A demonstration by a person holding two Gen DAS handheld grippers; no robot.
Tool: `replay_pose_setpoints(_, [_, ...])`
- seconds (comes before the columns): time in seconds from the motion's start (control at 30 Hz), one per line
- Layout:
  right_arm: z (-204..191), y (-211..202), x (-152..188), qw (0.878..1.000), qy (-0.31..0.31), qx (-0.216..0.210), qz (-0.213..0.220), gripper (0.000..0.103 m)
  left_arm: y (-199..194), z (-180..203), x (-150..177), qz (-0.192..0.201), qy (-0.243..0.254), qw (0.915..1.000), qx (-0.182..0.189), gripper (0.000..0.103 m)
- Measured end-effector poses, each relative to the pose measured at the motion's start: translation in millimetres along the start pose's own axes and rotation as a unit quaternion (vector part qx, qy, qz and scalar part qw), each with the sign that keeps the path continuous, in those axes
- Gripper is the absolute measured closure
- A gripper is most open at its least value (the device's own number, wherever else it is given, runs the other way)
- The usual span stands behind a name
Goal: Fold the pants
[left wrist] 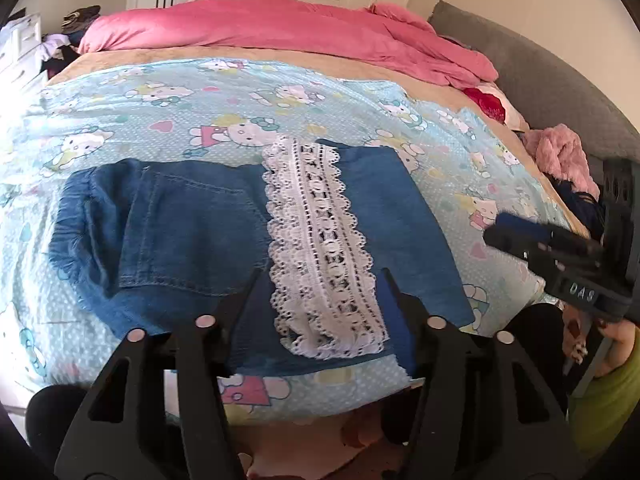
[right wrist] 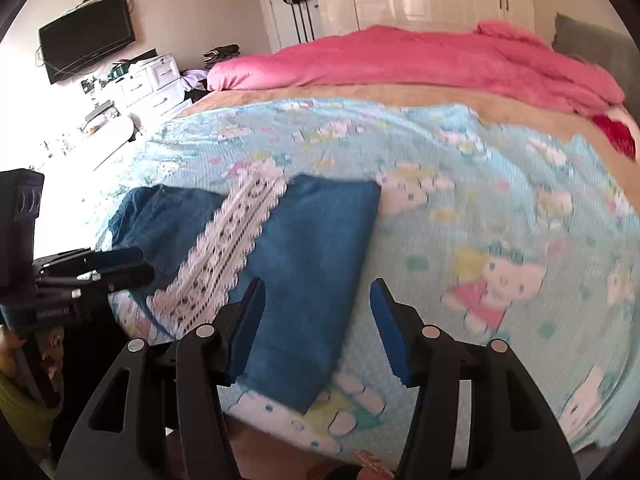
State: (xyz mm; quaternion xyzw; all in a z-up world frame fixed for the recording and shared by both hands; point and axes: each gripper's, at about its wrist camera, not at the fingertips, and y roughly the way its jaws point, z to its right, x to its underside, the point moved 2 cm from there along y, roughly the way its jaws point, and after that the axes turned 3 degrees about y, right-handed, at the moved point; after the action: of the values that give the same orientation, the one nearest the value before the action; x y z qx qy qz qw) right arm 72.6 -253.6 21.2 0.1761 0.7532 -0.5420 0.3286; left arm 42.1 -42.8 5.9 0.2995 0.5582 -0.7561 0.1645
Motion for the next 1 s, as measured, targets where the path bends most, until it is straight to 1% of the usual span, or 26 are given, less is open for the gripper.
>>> replay_pose_setpoints(0.1, [2, 5, -16, 1.0, -0.013, -0.001, 0.004, 0.05, 1, 7, -15, 0.002, -0.002, 0.9999, -0.012, 0.043])
replay_pose_setpoints(0.17, [6, 10, -29, 1.0, -0.018, -0.005, 0.004, 0.05, 3, 7, -26, -0.004, -0.01, 0.9997, -0.022, 0.037])
replay_pose_setpoints(0.27, [16, 21, -51, 1.0, -0.018, -0.017, -0.006, 0.05, 11, 3, -49, -0.021, -0.047, 0.9984, -0.021, 0.034])
replay_pose_setpoints(0.33, [20, 32, -64, 0.999, -0.022, -0.016, -0.018, 0.05, 16, -1, -64, -0.029, -0.074, 0.9968, -0.01, 0.034])
replay_pose_setpoints(0.4, [22, 41, -70, 0.999, -0.025, -0.016, -0.025, 0.05, 22, -4, -75, -0.027, -0.076, 0.9966, -0.016, 0.034])
replay_pose_setpoints(0.43, [22, 47, -72, 0.999, -0.025, -0.016, -0.032, 0.051, 28, -7, -80, -0.028, -0.068, 0.9968, -0.031, 0.041])
replay_pose_setpoints(0.47, [22, 54, -74, 0.999, -0.022, -0.022, -0.038, 0.054, 34, -10, -83, -0.03, -0.064, 0.9967, -0.041, 0.058])
replay_pose_setpoints(0.5, [20, 61, -75, 0.998, -0.022, -0.027, -0.045, 0.06, 39, -15, -86, -0.03, -0.065, 0.9963, -0.046, 0.065])
replay_pose_setpoints(0.53, [20, 68, -75, 0.998, -0.022, -0.028, -0.051, 0.065, 48, -20, -89, -0.031, -0.072, 0.9962, -0.038, 0.072])
replay_pose_setpoints(0.57, [18, 77, -76, 0.998, -0.022, -0.028, -0.058, 0.065, 52, -22, -91, -0.031, -0.073, 0.9964, -0.031, 0.075])
replay_pose_setpoints(0.67, [16, 107, -80, 0.996, -0.017, -0.024, -0.08, 0.065, 70, -23, -96, -0.027, -0.065, 0.9975, -0.005, 0.075])
replay_pose_setpoints(0.73, [18, 128, -80, 0.995, -0.011, -0.018, -0.102, 0.068, 85, -22, -96, -0.03, -0.052, 0.9982, 0.005, 0.075])
replay_pose_setpoints(0.77, [22, 145, -77, 0.992, -0.008, 0.001, -0.123, 0.069, 95, -23, -95, -0.036, -0.046, 0.9983, 0.001, 0.075])
replay_pose_setpoints(0.8, [24, 154, -75, 0.991, -0.008, 0.01, -0.133, 0.074, 104, -25, -93, -0.044, -0.044, 0.998, -0.005, 0.075])
replay_pose_setpoints(0.83, [26, 162, -72, 0.99, -0.007, 0.015, -0.14, 0.075, 115, -29, -88, -0.056, -0.047, 0.9972, -0.019, 0.075])
replay_pose_setpoints(0.87, [28, 167, -70, 0.991, 0.0, 0.013, -0.137, 0.075, 127, -37, -80, -0.069, -0.054, 0.9959, -0.024, 0.075])
replay_pose_setpoints(0.93, [29, 167, -72, 0.992, 0.01, 0.01, -0.125, 0.075, 130, -43, -75, -0.058, -0.063, 0.9963, -0.008, 0.074])
replay_pose_setpoints(1.0, [29, 164, -72, 0.993, 0.016, 0.008, -0.119, 0.075, 121, -45, -75, -0.052, -0.06, 0.9967, -0.013, 0.069])
